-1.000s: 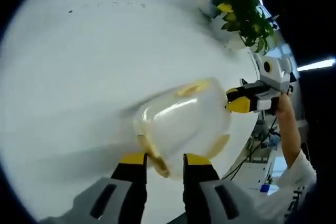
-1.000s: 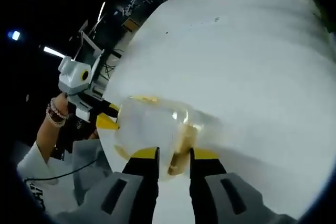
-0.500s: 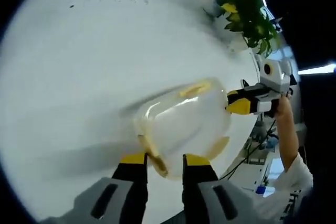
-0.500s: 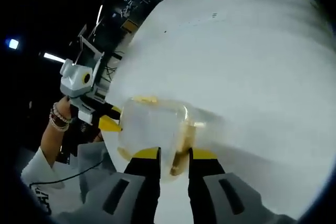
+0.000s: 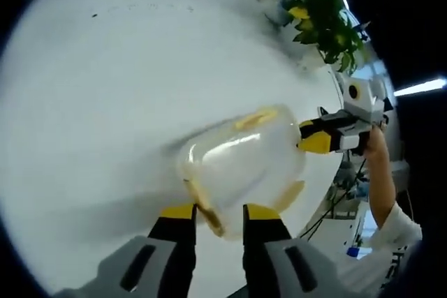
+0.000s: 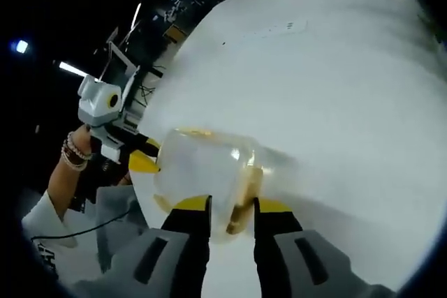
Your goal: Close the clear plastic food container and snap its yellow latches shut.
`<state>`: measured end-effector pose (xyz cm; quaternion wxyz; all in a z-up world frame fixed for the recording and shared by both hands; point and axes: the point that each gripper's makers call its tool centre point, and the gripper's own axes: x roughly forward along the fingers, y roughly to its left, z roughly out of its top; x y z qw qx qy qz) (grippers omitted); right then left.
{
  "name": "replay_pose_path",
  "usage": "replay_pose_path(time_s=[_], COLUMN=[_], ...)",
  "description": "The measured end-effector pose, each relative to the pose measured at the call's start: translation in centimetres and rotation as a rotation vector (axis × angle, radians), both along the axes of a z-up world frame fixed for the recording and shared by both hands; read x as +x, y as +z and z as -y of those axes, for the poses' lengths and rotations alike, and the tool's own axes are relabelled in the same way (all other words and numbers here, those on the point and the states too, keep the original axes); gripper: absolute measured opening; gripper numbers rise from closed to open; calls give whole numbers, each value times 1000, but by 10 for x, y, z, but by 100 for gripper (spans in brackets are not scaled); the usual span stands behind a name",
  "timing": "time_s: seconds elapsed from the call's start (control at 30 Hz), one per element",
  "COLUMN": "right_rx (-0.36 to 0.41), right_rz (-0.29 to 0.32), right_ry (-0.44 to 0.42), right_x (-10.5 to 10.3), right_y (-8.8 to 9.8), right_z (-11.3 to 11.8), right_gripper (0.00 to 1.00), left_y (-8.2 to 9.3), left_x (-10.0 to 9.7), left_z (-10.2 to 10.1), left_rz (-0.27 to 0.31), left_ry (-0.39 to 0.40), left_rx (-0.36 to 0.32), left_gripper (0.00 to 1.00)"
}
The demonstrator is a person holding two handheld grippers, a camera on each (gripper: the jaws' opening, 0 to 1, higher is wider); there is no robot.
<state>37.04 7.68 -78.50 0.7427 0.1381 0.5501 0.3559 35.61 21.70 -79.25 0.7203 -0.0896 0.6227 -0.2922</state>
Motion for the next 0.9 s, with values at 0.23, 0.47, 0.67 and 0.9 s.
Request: replay_pose_path(time_s=[0.23, 0.47, 0.67, 0.9], right_rx=[2, -19, -89, -166], right_rz=[-7, 39, 138, 480], right_ry=[-18, -13, 119, 340], right_x=[-7, -4, -8, 16], right_y=[1, 2, 3, 44], right_z=[0, 3, 3, -8], right_gripper=[21, 23, 27, 0], left_y=[7, 9, 22, 75], left_x=[5, 8, 18, 33], left_z=[-5, -8, -14, 23], left_rz=[86, 128, 290, 462], left_ry=[-78, -91, -116, 106], left_rx=[63, 82, 146, -166], left_gripper=[18, 18, 11, 0])
